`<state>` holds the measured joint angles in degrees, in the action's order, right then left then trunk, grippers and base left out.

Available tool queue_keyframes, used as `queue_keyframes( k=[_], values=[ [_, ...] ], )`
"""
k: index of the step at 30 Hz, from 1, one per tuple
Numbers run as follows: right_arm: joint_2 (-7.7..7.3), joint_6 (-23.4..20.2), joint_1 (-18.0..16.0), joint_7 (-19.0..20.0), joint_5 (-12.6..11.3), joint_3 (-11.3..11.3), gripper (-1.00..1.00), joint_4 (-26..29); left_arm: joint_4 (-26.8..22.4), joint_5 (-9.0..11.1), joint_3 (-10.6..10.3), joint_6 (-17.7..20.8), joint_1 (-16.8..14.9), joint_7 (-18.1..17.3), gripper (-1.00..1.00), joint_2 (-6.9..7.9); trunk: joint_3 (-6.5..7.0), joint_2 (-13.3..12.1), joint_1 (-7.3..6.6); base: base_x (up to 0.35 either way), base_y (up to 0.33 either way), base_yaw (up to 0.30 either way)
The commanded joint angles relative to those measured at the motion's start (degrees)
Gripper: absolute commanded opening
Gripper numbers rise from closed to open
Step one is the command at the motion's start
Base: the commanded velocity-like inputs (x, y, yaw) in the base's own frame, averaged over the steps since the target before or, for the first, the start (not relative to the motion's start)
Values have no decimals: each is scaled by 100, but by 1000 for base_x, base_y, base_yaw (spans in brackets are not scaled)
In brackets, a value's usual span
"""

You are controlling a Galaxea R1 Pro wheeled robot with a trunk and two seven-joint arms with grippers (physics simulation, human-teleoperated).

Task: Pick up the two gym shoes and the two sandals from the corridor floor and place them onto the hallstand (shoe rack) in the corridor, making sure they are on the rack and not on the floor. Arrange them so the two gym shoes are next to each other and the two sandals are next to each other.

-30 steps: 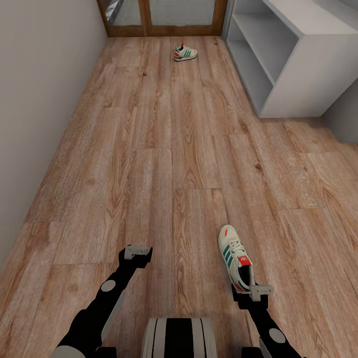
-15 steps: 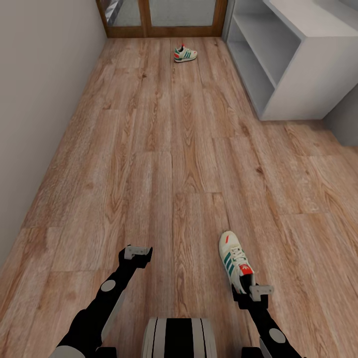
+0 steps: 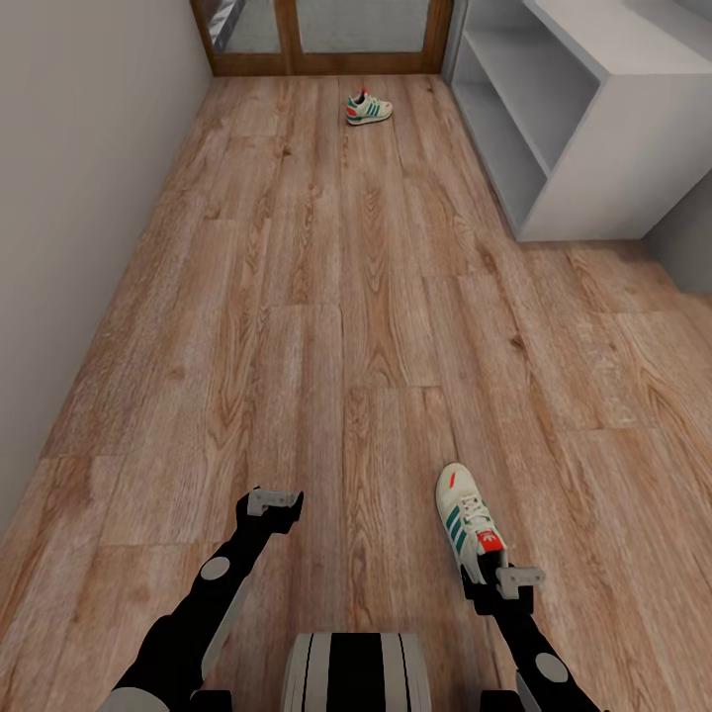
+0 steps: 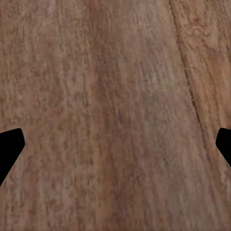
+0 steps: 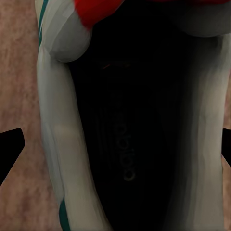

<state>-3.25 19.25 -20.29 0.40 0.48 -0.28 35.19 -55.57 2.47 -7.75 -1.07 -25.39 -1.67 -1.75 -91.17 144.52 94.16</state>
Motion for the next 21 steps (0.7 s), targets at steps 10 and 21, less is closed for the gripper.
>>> queue_keyframes(
  k=[10,21],
  values=[
    [0,17,-1,4,6,-6,-100,-4,2,26,2,-13,-1,-17,100,-1,-3,1,-1,2,0,0],
    [-6,17,-1,4,5,-6,-100,-4,2,26,2,-15,-1,-17,100,-1,-3,1,-1,0,0,0]
  ],
)
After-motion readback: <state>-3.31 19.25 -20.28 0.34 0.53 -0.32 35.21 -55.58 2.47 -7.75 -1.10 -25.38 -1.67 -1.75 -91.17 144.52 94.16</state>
